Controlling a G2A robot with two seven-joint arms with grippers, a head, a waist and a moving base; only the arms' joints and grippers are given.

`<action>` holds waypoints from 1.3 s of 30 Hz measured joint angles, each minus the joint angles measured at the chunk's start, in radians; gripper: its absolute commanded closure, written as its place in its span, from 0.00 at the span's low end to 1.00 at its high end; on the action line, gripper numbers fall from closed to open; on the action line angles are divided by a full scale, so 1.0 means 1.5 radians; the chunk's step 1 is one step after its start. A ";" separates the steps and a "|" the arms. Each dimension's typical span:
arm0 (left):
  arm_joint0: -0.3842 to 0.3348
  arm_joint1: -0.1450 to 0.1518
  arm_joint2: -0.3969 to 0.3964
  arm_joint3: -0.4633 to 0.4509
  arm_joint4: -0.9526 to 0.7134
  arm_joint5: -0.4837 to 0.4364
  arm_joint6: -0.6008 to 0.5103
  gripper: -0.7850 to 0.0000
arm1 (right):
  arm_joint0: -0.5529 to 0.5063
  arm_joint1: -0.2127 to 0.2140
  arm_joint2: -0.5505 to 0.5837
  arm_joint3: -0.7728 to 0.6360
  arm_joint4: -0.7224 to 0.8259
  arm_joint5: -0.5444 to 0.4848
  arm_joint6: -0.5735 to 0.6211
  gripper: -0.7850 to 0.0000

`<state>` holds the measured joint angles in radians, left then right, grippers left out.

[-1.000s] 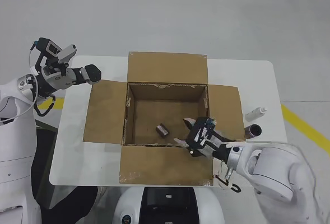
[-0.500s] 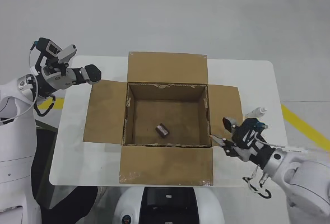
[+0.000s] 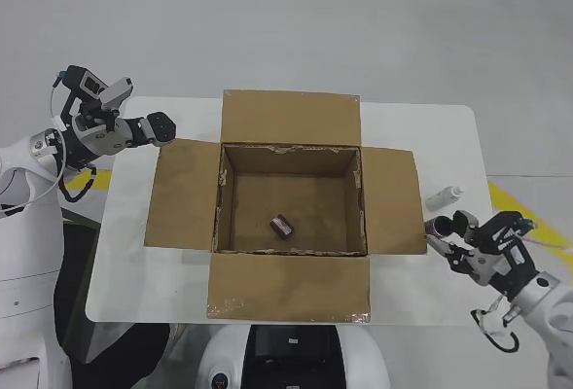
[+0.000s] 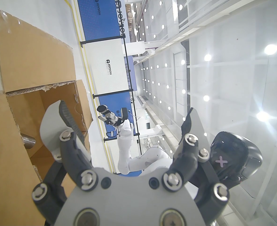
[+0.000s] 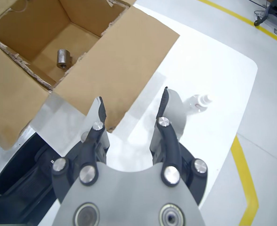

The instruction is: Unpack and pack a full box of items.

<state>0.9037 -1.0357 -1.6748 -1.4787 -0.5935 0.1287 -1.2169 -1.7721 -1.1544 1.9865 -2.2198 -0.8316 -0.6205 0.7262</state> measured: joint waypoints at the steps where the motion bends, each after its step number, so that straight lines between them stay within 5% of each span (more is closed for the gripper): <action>1: 0.000 0.000 0.000 0.000 0.000 0.000 0.000 0.00 | 0.000 0.001 0.007 0.009 0.002 -0.003 -0.002 0.44; 12: 0.000 0.000 0.000 0.000 0.000 0.000 0.000 0.00 | 0.038 0.015 0.020 0.108 -0.006 -0.005 0.011 0.30; 25: 0.000 0.000 0.000 0.000 0.000 0.000 0.000 0.00 | 0.107 0.028 -0.048 0.214 -0.049 0.018 0.028 0.17; 28: 0.000 0.000 0.000 0.000 0.000 0.000 0.000 0.00 | 0.120 0.030 -0.060 0.224 -0.064 0.028 0.025 0.16; 30: 0.000 0.000 0.000 0.000 0.000 0.000 0.000 0.00 | 0.122 0.031 -0.064 0.225 -0.073 0.035 0.024 0.04; 39: 0.000 0.000 0.000 0.000 0.000 0.000 0.000 0.00 | 0.112 0.036 -0.082 0.222 -0.075 0.047 0.011 0.00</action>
<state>0.9037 -1.0357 -1.6748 -1.4787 -0.5935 0.1287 -1.2168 -1.6040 -1.1010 1.8635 -1.8861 -0.9437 -0.5495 0.7429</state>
